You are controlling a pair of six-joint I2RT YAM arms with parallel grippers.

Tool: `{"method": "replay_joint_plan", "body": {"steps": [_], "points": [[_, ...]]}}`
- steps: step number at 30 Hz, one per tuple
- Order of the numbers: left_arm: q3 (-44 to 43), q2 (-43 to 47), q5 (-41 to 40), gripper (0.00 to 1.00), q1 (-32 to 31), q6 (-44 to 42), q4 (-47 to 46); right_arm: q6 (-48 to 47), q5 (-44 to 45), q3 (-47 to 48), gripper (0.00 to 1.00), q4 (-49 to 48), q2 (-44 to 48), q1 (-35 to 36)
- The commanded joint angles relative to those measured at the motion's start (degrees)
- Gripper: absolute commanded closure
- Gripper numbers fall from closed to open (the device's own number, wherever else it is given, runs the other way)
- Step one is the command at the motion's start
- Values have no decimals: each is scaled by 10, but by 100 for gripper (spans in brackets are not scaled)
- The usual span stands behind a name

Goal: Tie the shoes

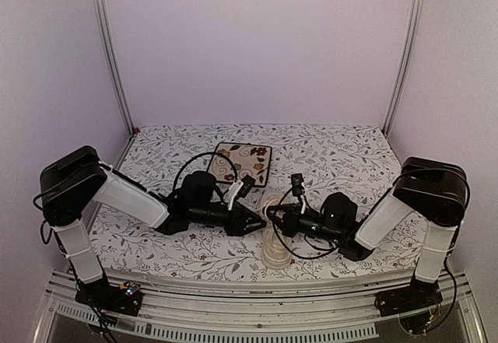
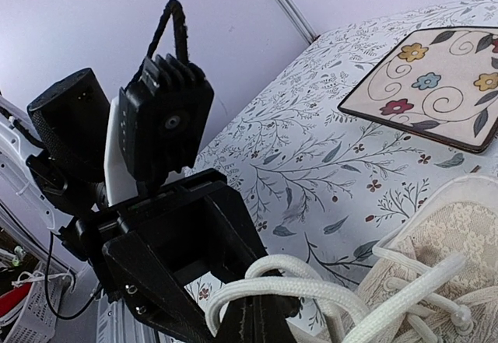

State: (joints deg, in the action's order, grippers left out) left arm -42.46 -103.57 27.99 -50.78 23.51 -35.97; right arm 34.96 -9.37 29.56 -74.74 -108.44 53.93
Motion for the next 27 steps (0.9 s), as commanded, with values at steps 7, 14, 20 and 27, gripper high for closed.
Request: {"method": "replay_joint_plan", "body": {"steps": [7,14,20,27], "points": [[-33,-26,-32,64,-10,-17,-10,8,-9,-4,98,-24,-12,-3],[-34,-28,-54,70,-10,-16,-18,9,-13,-4,98,-25,-13,-3],[-38,-30,-56,70,-10,-23,-26,11,-15,-3,98,-27,-15,-3],[-38,-32,-41,70,-12,-29,-50,12,-15,-6,98,-28,-14,-4]]}}
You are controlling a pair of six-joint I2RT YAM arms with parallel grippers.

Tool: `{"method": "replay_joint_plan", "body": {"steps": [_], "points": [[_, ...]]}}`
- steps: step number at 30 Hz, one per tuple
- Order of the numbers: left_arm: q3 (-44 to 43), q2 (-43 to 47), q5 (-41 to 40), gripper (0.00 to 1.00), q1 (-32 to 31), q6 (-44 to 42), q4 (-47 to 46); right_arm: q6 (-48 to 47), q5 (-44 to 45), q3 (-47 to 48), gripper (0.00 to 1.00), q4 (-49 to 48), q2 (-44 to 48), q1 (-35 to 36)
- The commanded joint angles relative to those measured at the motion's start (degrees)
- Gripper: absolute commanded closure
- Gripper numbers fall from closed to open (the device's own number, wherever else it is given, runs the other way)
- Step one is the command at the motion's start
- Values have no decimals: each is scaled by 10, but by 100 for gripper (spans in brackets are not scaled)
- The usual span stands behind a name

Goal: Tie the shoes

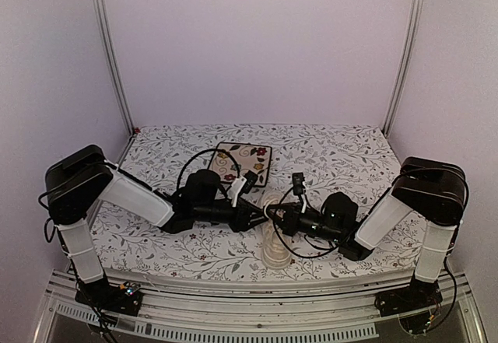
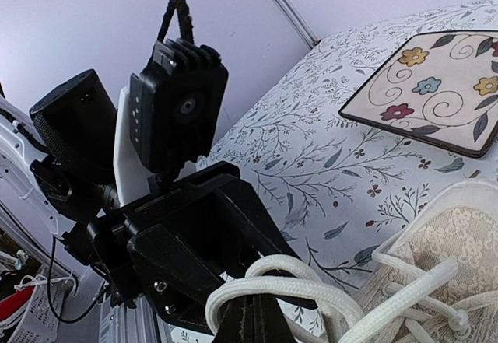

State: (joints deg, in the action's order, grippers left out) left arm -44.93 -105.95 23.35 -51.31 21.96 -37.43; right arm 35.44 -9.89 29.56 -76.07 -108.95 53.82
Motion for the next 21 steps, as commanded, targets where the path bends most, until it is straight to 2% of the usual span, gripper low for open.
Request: {"method": "replay_joint_plan", "body": {"steps": [1,6,10,11,17,21], "points": [[-14,-8,4,70,-7,-13,-35,8,-9,-6,98,-14,-8,-3],[-19,-9,3,79,-7,-16,-36,8,-10,-8,98,-15,-8,-5],[-20,-7,3,98,-7,-20,-37,7,-12,-8,98,-14,-8,-4],[-18,-6,2,100,-7,-19,-38,8,-13,-8,98,-14,-7,-5],[2,18,-44,100,-6,-1,-30,1,-4,-18,97,22,19,-6],[31,56,-102,100,-5,21,6,-4,4,-33,88,96,66,-9]]}}
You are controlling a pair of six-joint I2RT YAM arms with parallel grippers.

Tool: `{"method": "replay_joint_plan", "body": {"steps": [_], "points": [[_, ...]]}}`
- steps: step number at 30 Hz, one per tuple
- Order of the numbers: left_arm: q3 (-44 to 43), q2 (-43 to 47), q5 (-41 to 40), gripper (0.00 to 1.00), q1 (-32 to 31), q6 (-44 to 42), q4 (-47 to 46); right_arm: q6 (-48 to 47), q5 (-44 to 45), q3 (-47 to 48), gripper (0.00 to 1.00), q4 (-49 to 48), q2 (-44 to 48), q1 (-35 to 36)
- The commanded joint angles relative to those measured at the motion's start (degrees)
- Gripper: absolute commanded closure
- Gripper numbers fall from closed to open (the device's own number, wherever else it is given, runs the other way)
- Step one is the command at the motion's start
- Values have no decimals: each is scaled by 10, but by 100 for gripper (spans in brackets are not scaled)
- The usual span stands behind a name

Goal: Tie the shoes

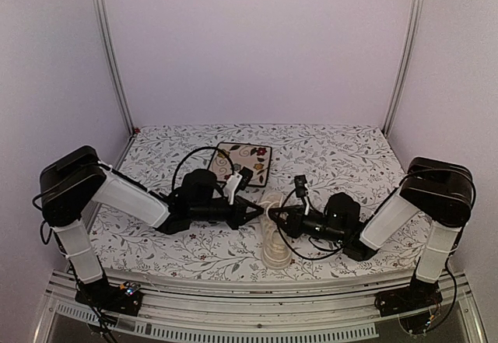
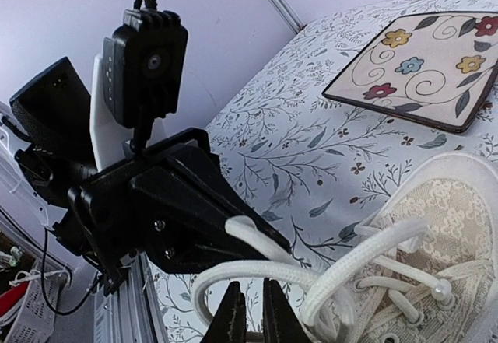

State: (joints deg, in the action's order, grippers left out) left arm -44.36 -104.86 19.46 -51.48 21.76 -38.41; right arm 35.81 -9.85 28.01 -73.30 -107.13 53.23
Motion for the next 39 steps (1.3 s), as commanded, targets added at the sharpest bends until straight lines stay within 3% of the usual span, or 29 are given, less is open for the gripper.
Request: {"method": "replay_joint_plan", "body": {"steps": [1,4,11,18,23,31,39], "points": [[29,55,-72,100,-3,28,33,-10,6,-24,81,86,62,-3],[36,76,-109,100,-2,46,91,-9,15,-52,64,132,106,-3],[47,115,-157,100,0,80,190,-31,62,-96,50,300,243,-3],[64,154,-199,100,2,104,255,-40,155,-53,35,470,346,-29],[70,166,-192,100,4,101,249,5,153,68,30,585,300,-43],[68,166,-187,100,3,99,250,106,124,263,30,752,143,-42],[66,164,-183,100,4,98,248,161,73,288,31,754,98,-32]]}}
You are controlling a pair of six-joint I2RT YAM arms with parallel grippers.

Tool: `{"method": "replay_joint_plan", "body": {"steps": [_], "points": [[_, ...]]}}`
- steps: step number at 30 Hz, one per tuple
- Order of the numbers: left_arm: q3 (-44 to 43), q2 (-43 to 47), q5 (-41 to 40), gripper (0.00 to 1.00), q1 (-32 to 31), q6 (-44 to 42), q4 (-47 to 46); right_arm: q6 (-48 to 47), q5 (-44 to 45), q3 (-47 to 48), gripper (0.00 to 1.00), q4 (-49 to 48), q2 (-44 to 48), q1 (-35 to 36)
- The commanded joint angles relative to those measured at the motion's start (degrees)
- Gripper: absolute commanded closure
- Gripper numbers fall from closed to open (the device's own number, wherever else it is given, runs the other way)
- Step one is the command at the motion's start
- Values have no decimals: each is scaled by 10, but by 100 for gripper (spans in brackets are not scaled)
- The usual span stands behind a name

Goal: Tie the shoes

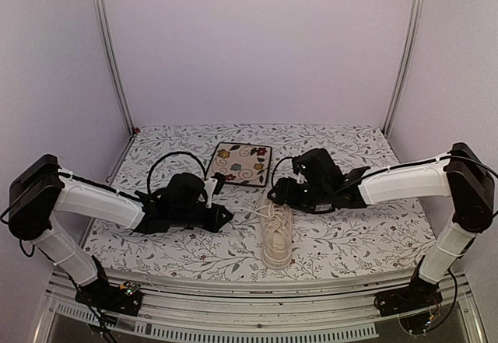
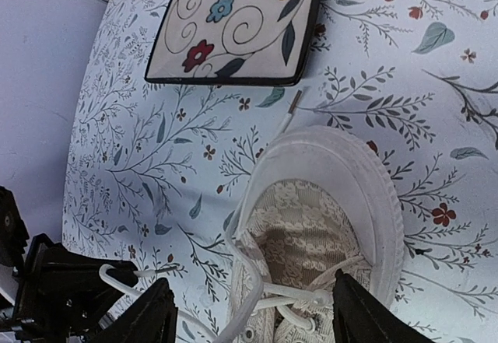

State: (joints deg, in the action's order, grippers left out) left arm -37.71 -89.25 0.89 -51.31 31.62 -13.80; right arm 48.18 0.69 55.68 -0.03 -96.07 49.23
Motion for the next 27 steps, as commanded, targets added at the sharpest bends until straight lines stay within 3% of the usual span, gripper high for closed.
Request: {"method": "replay_joint_plan", "body": {"steps": [1,6,13,15,27], "points": [[-2,6,3,100,2,-1,1,39,-35,12,32,20,-17,10],[-5,3,5,100,2,-1,-2,44,-46,17,44,7,-38,10],[-3,6,3,100,2,1,-2,42,-34,16,88,-18,-32,9],[-3,4,-1,100,2,3,-1,36,-20,7,96,-26,-13,9],[-7,-10,10,100,26,29,-1,-25,55,-103,98,-83,147,9]]}}
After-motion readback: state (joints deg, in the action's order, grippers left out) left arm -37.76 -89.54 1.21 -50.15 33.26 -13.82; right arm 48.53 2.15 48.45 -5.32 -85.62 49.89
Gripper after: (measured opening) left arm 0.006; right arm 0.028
